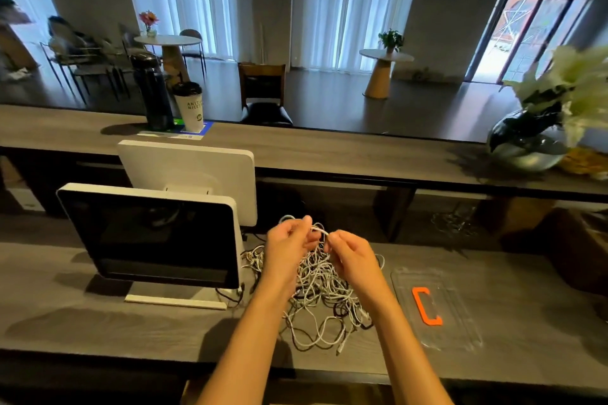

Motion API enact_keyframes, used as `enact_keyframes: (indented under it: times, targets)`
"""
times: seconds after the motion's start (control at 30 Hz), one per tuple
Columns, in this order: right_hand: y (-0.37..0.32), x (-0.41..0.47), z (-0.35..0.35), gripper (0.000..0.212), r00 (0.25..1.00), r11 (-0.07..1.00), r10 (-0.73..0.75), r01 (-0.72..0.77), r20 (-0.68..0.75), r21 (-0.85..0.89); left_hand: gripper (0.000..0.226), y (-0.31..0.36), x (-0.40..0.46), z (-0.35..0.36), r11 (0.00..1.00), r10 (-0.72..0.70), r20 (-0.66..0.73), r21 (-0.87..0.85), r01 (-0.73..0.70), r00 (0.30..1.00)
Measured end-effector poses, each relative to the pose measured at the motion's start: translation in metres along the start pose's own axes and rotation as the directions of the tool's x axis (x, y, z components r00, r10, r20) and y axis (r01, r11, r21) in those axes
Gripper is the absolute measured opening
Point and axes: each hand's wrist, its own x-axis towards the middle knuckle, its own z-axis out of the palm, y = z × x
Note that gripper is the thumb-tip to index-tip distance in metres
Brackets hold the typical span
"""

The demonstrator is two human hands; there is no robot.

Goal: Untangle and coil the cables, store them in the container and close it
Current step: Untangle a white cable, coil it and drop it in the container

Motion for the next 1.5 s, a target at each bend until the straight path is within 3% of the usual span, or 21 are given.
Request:
enact_keyframes:
  times: [0.03, 0.17, 0.3, 0.53, 0.67, 0.77, 0.87, 1.0, 1.17, 1.3, 1.37, 1.43, 1.5]
  targets:
    - [0.004, -0.003, 0.000, 0.033, 1.000, 1.000, 0.020, -0.020, 0.005, 0.005, 0.013, 0.004, 0.001, 0.000, 0.996, 0.004, -0.006, -0.087, -0.004, 1.000]
    - [0.024, -0.009, 0.003, 0.032, 0.994, 0.991, 0.106, -0.105, 0.002, 0.079, 0.046, 0.013, 0.012, 0.002, 0.947, 0.019, -0.051, -0.318, -0.034, 0.999]
    - [0.036, -0.012, 0.008, 0.028, 0.992, 0.986, 0.122, -0.122, 0.002, 0.111, 0.057, 0.012, 0.027, 0.006, 0.893, -0.140, -0.021, -0.434, 0.118, 0.990]
    - [0.080, -0.023, -0.001, 0.030, 0.986, 0.984, 0.166, -0.164, -0.026, 0.074, 0.029, 0.036, 0.073, -0.007, 0.820, -0.217, -0.047, -0.551, 0.156, 0.975]
    - [0.074, -0.005, -0.005, 0.025, 0.981, 0.988, 0.138, -0.127, -0.139, 0.088, 0.042, 0.025, 0.090, -0.006, 0.882, -0.244, -0.066, -0.430, 0.193, 0.968]
    - [0.037, 0.029, -0.008, 0.025, 0.978, 0.996, 0.049, -0.033, -0.202, 0.082, 0.074, 0.012, 0.076, 0.003, 0.894, -0.366, 0.143, -0.221, 0.390, 0.919]
    - [-0.003, 0.056, -0.010, 0.028, 0.995, 0.999, -0.032, 0.033, -0.099, 0.007, 0.068, 0.016, 0.063, 0.019, 0.939, -0.298, 0.301, -0.078, 0.335, 0.906]
    - [-0.021, 0.058, -0.011, 0.029, 0.997, 0.997, -0.083, 0.083, -0.002, 0.002, 0.025, 0.046, 0.060, 0.044, 0.939, -0.121, 0.243, -0.286, 0.191, 0.962]
    - [0.022, 0.038, -0.015, 0.033, 0.997, 0.978, 0.069, -0.076, 0.046, 0.196, 0.021, 0.089, 0.063, 0.053, 0.920, -0.048, 0.076, -0.385, 0.073, 0.996]
    - [0.058, 0.022, -0.027, 0.032, 0.998, 0.995, 0.061, -0.060, -0.015, 0.076, 0.021, 0.116, 0.072, 0.045, 0.881, 0.020, -0.002, -0.474, -0.019, 1.000]
    - [0.059, 0.028, -0.034, 0.030, 0.994, 0.996, 0.067, -0.061, -0.088, 0.070, 0.024, 0.108, 0.074, 0.043, 0.938, 0.052, 0.034, -0.345, -0.037, 0.998]
    - [0.044, 0.042, -0.037, 0.030, 0.986, 0.993, 0.069, -0.052, -0.149, 0.109, 0.040, 0.084, 0.074, 0.040, 0.995, 0.039, 0.075, -0.091, -0.032, 0.996]
    - [0.018, 0.058, -0.038, 0.030, 0.982, 0.988, 0.046, -0.017, -0.185, 0.156, 0.054, 0.060, 0.068, 0.040, 0.999, 0.019, 0.081, 0.050, -0.023, 0.997]
